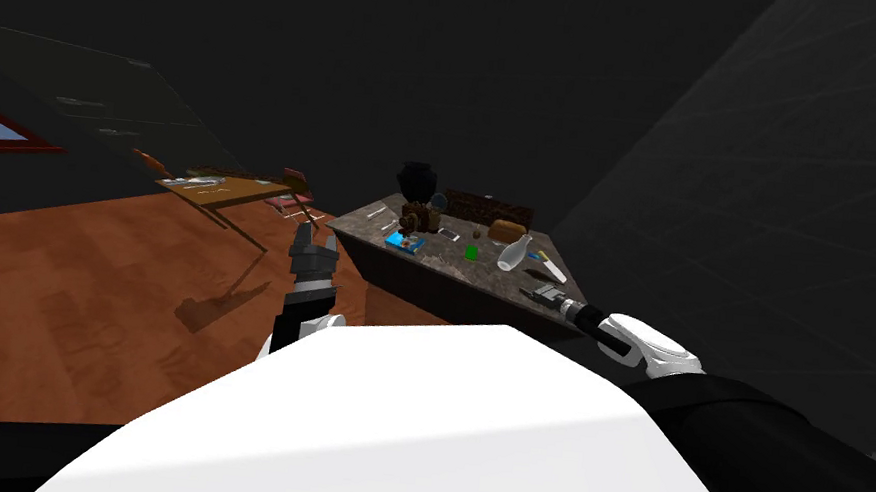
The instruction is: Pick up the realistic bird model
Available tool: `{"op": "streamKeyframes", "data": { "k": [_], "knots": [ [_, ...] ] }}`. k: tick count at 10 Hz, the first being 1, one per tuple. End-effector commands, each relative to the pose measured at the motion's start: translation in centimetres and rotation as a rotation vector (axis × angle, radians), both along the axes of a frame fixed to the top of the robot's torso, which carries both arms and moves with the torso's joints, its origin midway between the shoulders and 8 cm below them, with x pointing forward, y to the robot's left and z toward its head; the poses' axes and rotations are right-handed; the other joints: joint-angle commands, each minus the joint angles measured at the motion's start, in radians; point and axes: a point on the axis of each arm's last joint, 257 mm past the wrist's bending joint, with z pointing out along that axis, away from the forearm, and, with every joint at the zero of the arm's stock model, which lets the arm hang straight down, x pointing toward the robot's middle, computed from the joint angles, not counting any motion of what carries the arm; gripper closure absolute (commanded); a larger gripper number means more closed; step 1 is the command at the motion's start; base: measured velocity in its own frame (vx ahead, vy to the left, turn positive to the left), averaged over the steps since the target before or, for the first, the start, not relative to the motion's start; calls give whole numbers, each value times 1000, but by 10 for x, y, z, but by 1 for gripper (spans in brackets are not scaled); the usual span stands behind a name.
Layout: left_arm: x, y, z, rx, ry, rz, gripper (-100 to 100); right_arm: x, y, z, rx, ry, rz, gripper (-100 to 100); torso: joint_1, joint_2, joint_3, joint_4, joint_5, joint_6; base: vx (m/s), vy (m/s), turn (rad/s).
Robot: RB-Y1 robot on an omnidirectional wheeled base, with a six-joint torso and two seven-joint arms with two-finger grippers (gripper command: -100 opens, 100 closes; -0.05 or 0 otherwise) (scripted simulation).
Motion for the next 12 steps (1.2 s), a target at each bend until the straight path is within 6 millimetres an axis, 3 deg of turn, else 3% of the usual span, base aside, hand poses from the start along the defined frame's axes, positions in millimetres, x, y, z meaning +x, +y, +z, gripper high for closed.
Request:
{"op": "streamKeyframes", "data": {
  "k": [1, 3, 5, 6, 7, 9, 10, 12],
  "knots": [
    [0, 0, 0, 0, 0, 0, 0, -6, -10, -6, -43, 32, 6, -100, 0, 0, 0, 0, 0, 0, 15, -3, 159],
    [0, 0, 0, 0, 0, 0, 0, -28, -41, -22, -152, 129, 27, -100, 0, 0, 0, 0, 0, 0, 16, -6, 364],
    [0, 0, 0, 0, 0, 0, 0, -30, -52, -21, -170, 141, 16, -100, -1, 0, 0, 0, 0, 1, 10, -16, 35],
    [0, 0, 0, 0, 0, 0, 0, -43, -73, -25, -230, 193, 22, -100, -1, 1, 1, 0, 0, 2, 7, -6, 237],
    [0, 0, 0, 0, 0, 0, 0, -44, -74, -26, -231, 194, 20, -100, 0, 1, 0, 0, 0, 0, 9, -14, 180],
    [0, 0, 0, 0, 0, 0, 0, -73, -114, -33, -336, 298, 23, -100, -1, 0, 0, 0, 0, 0, 16, -26, 337],
    [0, 0, 0, 0, 0, 0, 0, -72, -116, -31, -344, 299, 26, -100, -2, -1, 0, 0, -1, 0, 20, -39, 136],
    [0, 0, 0, 0, 0, 0, 0, -104, -154, -32, -442, 404, 32, -100, -2, 0, 0, 0, -1, 0, 9, -41, 311]
  ]
}}
